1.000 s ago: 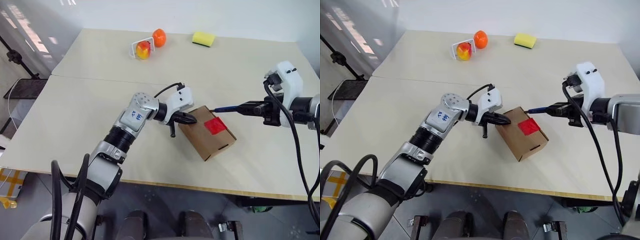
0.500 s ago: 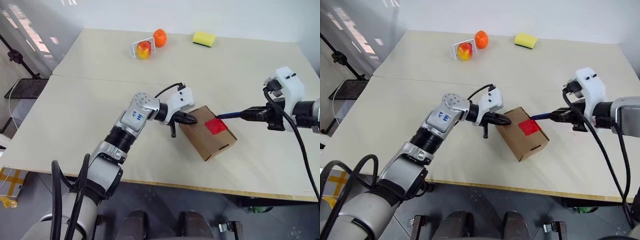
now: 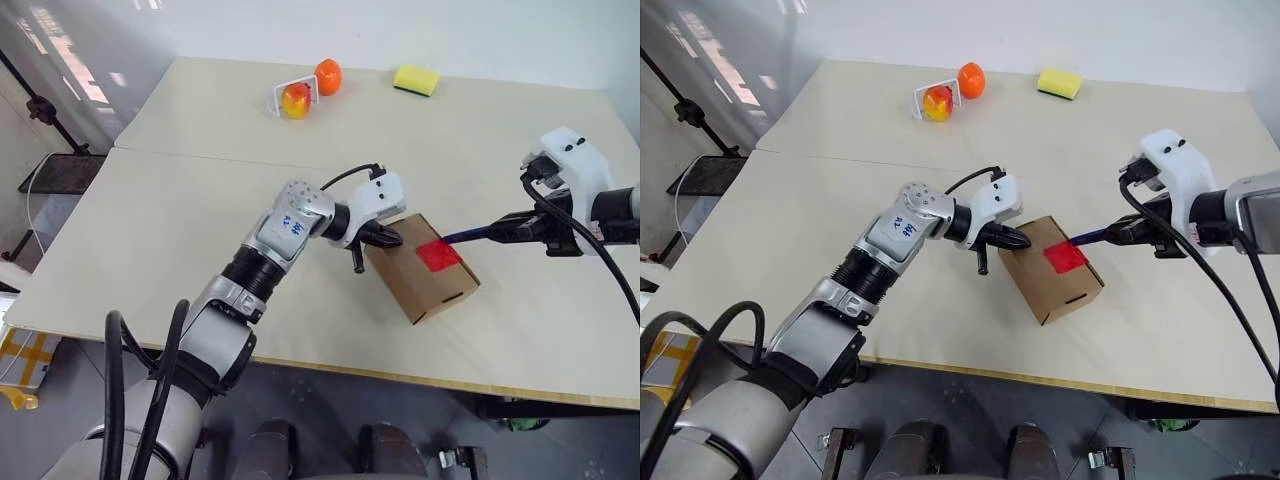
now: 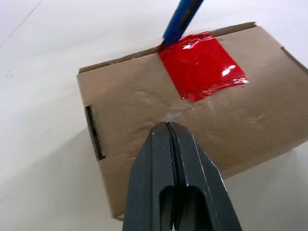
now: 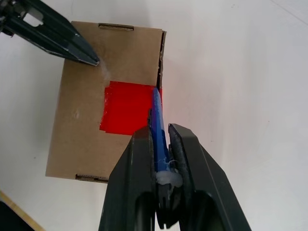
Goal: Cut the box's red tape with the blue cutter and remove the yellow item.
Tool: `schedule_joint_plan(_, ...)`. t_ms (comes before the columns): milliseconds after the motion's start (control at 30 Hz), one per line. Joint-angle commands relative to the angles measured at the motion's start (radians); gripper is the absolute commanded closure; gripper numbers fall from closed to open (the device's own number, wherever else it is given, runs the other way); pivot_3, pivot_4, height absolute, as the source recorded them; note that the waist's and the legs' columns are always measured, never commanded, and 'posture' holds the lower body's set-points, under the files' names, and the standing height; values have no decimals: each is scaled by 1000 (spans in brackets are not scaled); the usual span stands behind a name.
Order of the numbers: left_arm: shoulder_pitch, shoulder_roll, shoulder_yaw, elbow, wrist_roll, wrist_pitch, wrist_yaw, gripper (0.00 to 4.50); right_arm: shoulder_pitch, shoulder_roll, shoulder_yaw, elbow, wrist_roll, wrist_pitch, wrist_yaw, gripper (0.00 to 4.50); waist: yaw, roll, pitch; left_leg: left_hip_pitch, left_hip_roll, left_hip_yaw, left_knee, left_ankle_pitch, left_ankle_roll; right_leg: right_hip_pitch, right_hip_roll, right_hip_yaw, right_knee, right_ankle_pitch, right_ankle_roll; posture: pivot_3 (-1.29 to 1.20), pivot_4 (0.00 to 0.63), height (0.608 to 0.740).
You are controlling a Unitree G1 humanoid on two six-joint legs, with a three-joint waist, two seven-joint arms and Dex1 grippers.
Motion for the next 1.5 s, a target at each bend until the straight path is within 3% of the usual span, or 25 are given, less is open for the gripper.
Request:
schedule_joint_plan(33, 8, 1, -39, 58, 59, 37, 27, 4500, -33, -45, 28, 11, 37, 7, 17, 4334, 0, 0, 0, 0, 0, 0, 0, 0, 0, 0, 0, 0, 0, 0, 0, 0, 150, 740)
schedule_joint_plan(500, 6, -22, -51, 88, 79, 33, 48, 4500, -188, -22, 137, 139, 132, 7, -57, 4334, 1, 0, 0, 0, 0, 0, 1, 1, 2, 2, -1, 0, 0, 1, 1, 0, 150, 740)
schedule_joint_plan(1200, 2, -37, -45, 114, 84, 40, 72, 4500, -105, -186, 246, 62, 225, 7, -14, 4334, 3, 0, 0, 2, -2, -19, 2, 1, 2, 13, -3, -12, -8, 1, 2, 0, 150, 740)
schedule_joint_plan(1500, 0, -47, -55, 131, 91, 30, 82, 4500, -178, -85, 270, 153, 206, 7, -74, 4334, 2, 0, 0, 4, -2, -20, 3, 1, 2, 17, -3, -13, -8, 1, 2, 0, 150, 740)
